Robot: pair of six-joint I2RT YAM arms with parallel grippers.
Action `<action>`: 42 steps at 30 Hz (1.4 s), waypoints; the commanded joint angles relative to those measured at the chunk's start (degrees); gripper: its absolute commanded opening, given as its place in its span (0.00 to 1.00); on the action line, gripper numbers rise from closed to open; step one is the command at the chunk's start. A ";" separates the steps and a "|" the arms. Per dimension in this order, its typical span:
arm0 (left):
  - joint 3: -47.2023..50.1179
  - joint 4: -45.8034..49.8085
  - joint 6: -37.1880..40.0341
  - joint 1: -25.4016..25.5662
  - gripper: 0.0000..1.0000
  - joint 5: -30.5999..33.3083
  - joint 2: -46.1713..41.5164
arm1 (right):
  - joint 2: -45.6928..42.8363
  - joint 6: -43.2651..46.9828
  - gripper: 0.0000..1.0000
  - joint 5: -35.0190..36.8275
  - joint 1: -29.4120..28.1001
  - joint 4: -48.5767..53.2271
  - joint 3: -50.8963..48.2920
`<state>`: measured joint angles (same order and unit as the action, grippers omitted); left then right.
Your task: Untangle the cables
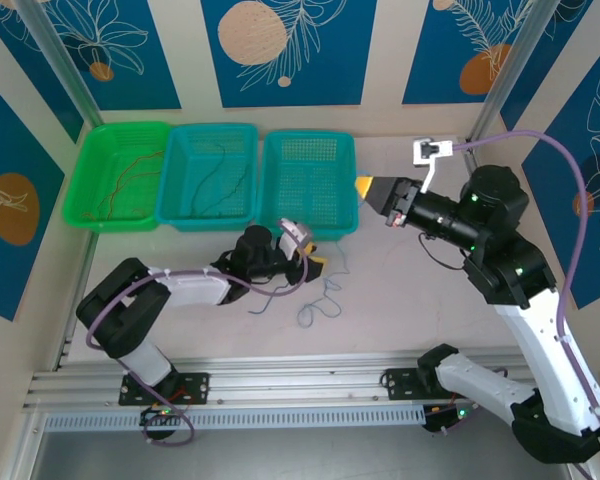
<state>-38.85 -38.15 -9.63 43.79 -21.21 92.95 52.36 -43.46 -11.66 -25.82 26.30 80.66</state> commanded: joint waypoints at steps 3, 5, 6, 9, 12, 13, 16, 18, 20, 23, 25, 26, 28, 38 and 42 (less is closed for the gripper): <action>4.16 -2.78 -0.27 -0.19 0.41 4.38 0.31 | -1.99 -4.07 0.00 4.22 5.87 0.22 1.75; 5.92 -4.39 -1.07 -0.21 0.41 3.66 -0.32 | -1.96 -4.82 0.00 4.17 8.41 1.49 1.85; 6.63 -5.42 -1.36 -0.28 0.42 3.13 -0.88 | -1.85 -4.92 0.00 3.51 9.12 1.68 1.85; 7.84 -7.69 -1.50 -0.31 0.51 -1.10 -3.85 | -1.71 -4.97 0.00 1.64 10.31 1.60 1.80; 6.90 -6.48 -0.23 -0.34 0.66 -5.86 -7.37 | -1.06 -4.12 0.00 0.47 10.36 1.42 2.44; 6.21 -5.49 0.55 -0.28 0.70 -7.28 -8.34 | -0.70 -3.80 0.00 0.11 10.36 1.59 3.00; 3.50 -1.56 3.29 -0.22 0.80 -9.56 -10.21 | 0.51 -2.98 0.00 -0.67 10.43 1.89 4.94; 1.27 0.19 5.35 -0.12 0.87 -11.40 -10.45 | 1.29 -3.44 0.00 -2.10 10.36 0.87 6.02; -1.62 0.57 6.54 0.24 0.91 -12.99 -9.21 | 2.06 -4.47 0.00 -3.51 10.27 -0.76 6.51; -5.82 -2.84 5.15 1.02 0.93 -13.19 -4.60 | 2.65 -5.71 0.00 -4.42 9.90 -3.22 6.86; -9.21 -6.01 3.33 1.74 0.93 -12.85 -0.20 | 2.91 -6.45 0.00 -4.75 9.41 -5.00 6.62; -11.53 -6.99 2.50 2.24 0.93 -12.10 2.14 | 3.17 -6.92 0.00 -5.02 9.09 -5.78 6.72; -15.17 -9.05 0.33 3.33 0.92 -8.19 6.45 | 3.74 -7.46 0.00 -5.71 8.20 -7.23 7.19; -15.60 -19.00 -6.41 4.68 0.37 -2.19 18.65 | 8.69 -7.91 0.00 3.74 5.64 -3.48 20.61; -10.58 -19.40 -6.03 4.65 0.36 -0.53 18.12 | 11.73 -9.60 0.00 7.81 7.45 -1.44 28.49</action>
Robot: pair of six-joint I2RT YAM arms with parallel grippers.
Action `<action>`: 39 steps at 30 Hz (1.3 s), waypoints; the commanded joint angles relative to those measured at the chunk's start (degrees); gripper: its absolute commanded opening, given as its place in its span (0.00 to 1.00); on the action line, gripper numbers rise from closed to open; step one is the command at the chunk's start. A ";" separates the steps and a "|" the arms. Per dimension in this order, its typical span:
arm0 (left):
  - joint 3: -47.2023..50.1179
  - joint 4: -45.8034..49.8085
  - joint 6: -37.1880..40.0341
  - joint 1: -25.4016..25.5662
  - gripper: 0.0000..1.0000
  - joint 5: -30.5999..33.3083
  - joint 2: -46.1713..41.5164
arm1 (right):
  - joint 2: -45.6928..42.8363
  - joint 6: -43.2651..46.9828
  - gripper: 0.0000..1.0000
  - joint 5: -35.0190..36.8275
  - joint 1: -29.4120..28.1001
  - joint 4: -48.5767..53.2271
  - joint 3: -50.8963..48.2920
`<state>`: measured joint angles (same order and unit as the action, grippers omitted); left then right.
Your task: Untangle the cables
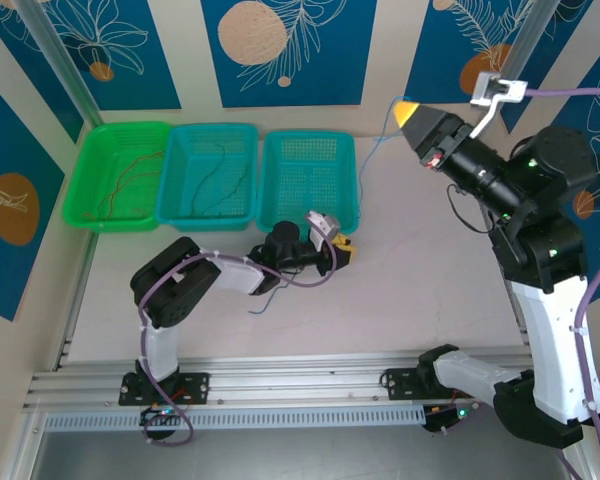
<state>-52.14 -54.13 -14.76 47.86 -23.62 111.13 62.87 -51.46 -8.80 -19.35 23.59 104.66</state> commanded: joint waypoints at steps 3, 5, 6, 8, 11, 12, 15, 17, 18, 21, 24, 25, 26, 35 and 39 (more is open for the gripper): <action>6.83 -3.53 -0.49 0.65 0.36 3.21 -1.03 | 4.44 -2.10 0.00 7.22 3.11 3.91 11.96; 9.88 -3.70 -0.02 0.58 0.36 4.93 -1.66 | 6.56 -2.66 0.00 7.27 4.82 4.56 16.50; 11.01 -3.76 -0.03 0.57 0.36 5.59 -1.81 | 7.47 -2.84 0.00 7.27 5.41 4.72 18.21; 13.54 -4.24 0.06 0.57 0.36 6.82 -2.21 | 9.56 -3.72 0.00 6.76 6.93 4.76 21.55; 16.65 -5.22 -0.24 0.54 0.40 8.21 -3.19 | 12.82 -5.95 0.00 4.29 8.79 3.95 24.88; 17.42 -5.60 -0.29 0.51 0.43 8.43 -3.77 | 13.92 -6.87 0.00 3.35 9.04 3.51 25.50; 19.29 -5.53 0.02 0.48 0.47 8.82 -7.23 | 17.84 -8.93 0.00 0.62 9.38 1.38 27.79; 19.46 -3.13 1.57 0.48 0.46 7.69 -10.20 | 21.22 -9.66 0.00 -0.54 10.01 1.15 31.40; 19.23 -1.06 2.46 0.49 0.46 7.53 -11.53 | 22.81 -9.99 0.00 -0.67 10.46 1.44 33.71; 20.56 1.83 5.01 0.40 0.50 8.56 -15.85 | 28.32 -13.01 0.00 -2.31 11.53 -0.51 40.73; 22.48 3.43 6.52 0.22 0.60 8.59 -20.88 | 33.45 -16.74 0.00 -5.58 11.26 -3.20 46.20; 22.76 4.51 7.02 0.22 0.64 8.45 -22.61 | 34.83 -17.47 0.00 -6.34 11.14 -2.95 47.81; 22.94 5.37 7.15 0.22 0.68 8.28 -24.19 | 35.82 -17.64 0.00 -6.80 11.06 -2.77 48.79; 20.70 11.04 3.94 -2.70 0.82 7.51 -34.86 | 34.45 -12.81 0.00 -4.46 10.02 -4.11 48.60; 19.52 14.53 7.65 -4.38 0.84 6.03 -36.64 | 33.73 -12.21 0.00 -4.29 9.91 -7.17 48.56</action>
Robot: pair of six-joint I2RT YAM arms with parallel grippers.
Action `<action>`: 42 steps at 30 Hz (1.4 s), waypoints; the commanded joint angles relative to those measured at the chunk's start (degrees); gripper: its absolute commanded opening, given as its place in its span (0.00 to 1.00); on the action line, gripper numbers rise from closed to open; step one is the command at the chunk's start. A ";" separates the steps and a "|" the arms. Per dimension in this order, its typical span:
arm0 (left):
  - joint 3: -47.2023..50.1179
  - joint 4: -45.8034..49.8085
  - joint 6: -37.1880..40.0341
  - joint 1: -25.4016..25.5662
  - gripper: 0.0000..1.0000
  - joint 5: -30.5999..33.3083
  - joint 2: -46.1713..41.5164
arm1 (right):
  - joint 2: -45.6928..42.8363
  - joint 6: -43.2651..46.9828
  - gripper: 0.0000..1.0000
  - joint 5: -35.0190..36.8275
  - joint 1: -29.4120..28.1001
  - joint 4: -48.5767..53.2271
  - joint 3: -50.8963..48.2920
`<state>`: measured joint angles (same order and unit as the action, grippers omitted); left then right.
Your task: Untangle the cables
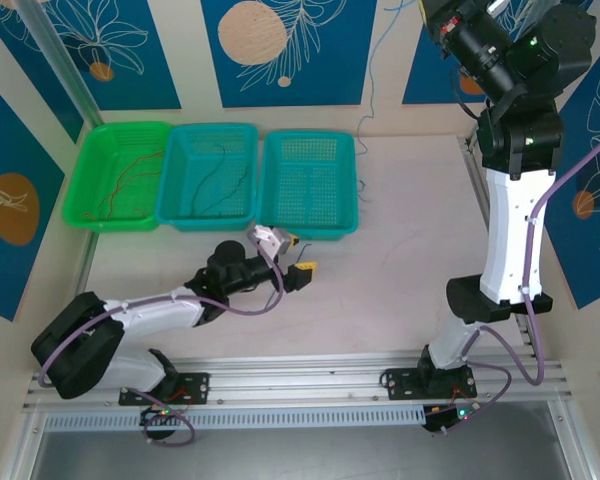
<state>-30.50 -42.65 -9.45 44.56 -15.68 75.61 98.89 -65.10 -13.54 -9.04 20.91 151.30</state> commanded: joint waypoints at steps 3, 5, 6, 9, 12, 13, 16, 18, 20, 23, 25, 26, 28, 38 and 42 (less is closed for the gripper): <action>-2.85 2.58 0.31 -3.38 0.84 -3.64 -0.29 | -2.30 1.38 0.00 0.43 -0.57 -7.85 2.12; -3.63 0.32 -2.83 -5.11 0.84 -5.82 0.92 | -2.01 1.55 0.00 1.07 -0.63 -9.91 3.02; -4.13 -0.29 -3.19 -5.27 0.84 -6.25 1.52 | -1.72 1.54 0.00 1.47 -0.62 -10.17 3.91; -7.55 -0.98 -3.38 -5.23 0.86 -9.57 4.29 | -1.09 1.57 0.00 1.92 -0.65 -10.70 5.75; -11.71 -5.84 -3.35 -4.61 0.97 -18.86 8.80 | -1.51 2.35 0.00 2.10 -1.05 -10.72 5.77; -13.73 -6.70 -3.59 -3.99 1.00 -22.28 10.65 | -1.61 2.64 0.00 2.27 -1.10 -10.39 5.84; -20.24 -4.64 -3.63 -1.31 1.00 -26.82 16.52 | -1.91 3.17 0.00 2.25 -1.47 -10.01 5.64; -23.04 -5.34 -3.93 0.83 1.00 -25.66 20.08 | -2.30 3.49 0.00 2.29 -1.69 -9.88 5.41; -26.39 -6.27 -4.03 2.98 1.00 -24.08 24.29 | -2.71 4.03 0.00 2.29 -2.12 -9.73 5.08; -33.24 -11.04 -9.08 5.10 1.00 -31.38 32.00 | -3.42 4.58 0.00 2.87 -2.73 -9.66 4.18; -37.34 -12.65 -13.00 6.63 0.99 -36.80 36.55 | -3.79 5.00 0.00 3.96 -2.68 -8.86 4.15; -37.95 -13.03 -13.32 7.51 0.96 -38.44 38.04 | -4.09 5.53 0.00 4.53 -2.72 -8.33 4.15; -36.82 -14.12 -12.17 8.89 0.86 -39.55 39.67 | -4.57 6.43 0.00 5.14 -2.70 -7.52 4.07; -24.77 -10.30 -5.74 10.90 0.00 -38.64 37.21 | -6.70 8.24 0.00 7.59 -2.56 -5.79 1.12; -19.17 -12.18 -4.97 10.90 0.00 -39.02 36.51 | -6.61 7.96 0.00 7.70 -2.55 -5.88 1.02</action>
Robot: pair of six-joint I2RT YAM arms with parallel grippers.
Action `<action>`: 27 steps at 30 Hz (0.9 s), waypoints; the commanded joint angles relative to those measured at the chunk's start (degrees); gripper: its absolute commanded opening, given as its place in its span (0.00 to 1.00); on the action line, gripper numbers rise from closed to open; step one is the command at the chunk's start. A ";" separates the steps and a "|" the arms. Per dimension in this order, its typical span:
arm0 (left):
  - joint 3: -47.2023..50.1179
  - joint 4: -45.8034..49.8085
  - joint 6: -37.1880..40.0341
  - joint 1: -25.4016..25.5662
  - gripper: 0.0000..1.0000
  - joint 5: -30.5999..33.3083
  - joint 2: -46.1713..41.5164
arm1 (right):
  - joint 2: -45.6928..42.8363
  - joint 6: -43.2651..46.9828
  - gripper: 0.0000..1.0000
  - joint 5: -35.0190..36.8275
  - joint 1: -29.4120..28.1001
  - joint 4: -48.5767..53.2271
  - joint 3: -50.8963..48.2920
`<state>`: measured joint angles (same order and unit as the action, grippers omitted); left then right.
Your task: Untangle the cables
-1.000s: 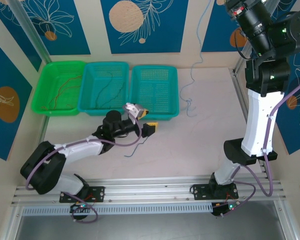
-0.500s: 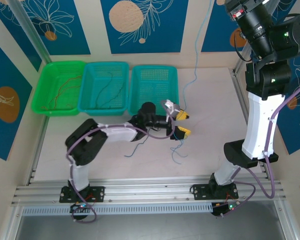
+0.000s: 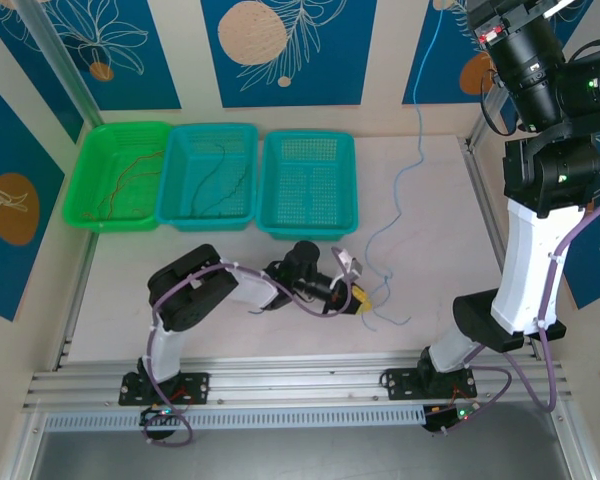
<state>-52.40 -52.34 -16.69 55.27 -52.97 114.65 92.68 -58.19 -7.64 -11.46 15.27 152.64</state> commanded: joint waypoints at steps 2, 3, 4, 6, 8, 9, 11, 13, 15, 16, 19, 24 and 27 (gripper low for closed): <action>5.23 -4.58 1.37 0.19 0.00 -1.57 -3.04 | -0.53 1.22 0.00 1.84 -0.12 0.32 -0.47; 6.35 -5.43 1.20 0.19 0.00 -1.02 -3.55 | -0.64 1.28 0.00 1.65 -0.12 0.66 -0.71; 7.99 -6.49 0.98 0.15 0.00 0.22 -4.44 | -0.95 1.58 0.00 1.04 -0.14 1.17 -1.42; 11.64 -8.42 0.57 -0.40 0.08 3.73 -7.72 | -2.43 2.45 0.00 -0.65 -0.48 3.20 -5.00; 16.26 -8.55 1.31 -1.06 0.31 7.90 -13.34 | -5.62 3.97 0.00 -2.71 -1.40 4.77 -13.28; 18.22 -7.33 2.36 -1.26 0.37 9.49 -16.43 | -7.62 5.31 0.00 -3.37 -2.32 4.49 -18.27; 21.73 0.43 6.81 -1.48 0.45 13.52 -25.22 | -11.90 7.83 0.00 -2.69 -4.47 4.13 -30.08; 23.62 9.92 11.55 -1.52 0.51 17.50 -33.70 | -16.27 10.04 0.00 -1.72 -5.54 5.10 -40.80; 25.75 16.32 15.03 -2.05 0.56 21.73 -41.19 | -21.17 10.83 0.00 3.00 -7.31 4.26 -54.02; 26.90 18.24 15.87 -2.81 0.61 23.50 -44.82 | -23.28 10.41 0.00 5.60 -8.31 2.02 -61.41; 29.13 21.19 16.29 -5.48 0.69 26.26 -52.29 | -22.35 10.77 0.00 6.34 -10.03 1.12 -70.15; 30.86 22.11 15.14 -8.22 0.78 30.46 -57.46 | -7.22 17.36 0.00 6.20 -12.84 10.38 -59.37; 32.25 19.85 12.95 -8.58 0.81 34.43 -58.22 | 2.90 16.82 0.00 10.03 -12.82 11.01 -53.02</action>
<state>-21.37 -32.73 -2.83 47.29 -23.73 57.43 90.39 -44.07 -1.45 -24.14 24.75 94.45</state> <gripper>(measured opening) 0.800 0.053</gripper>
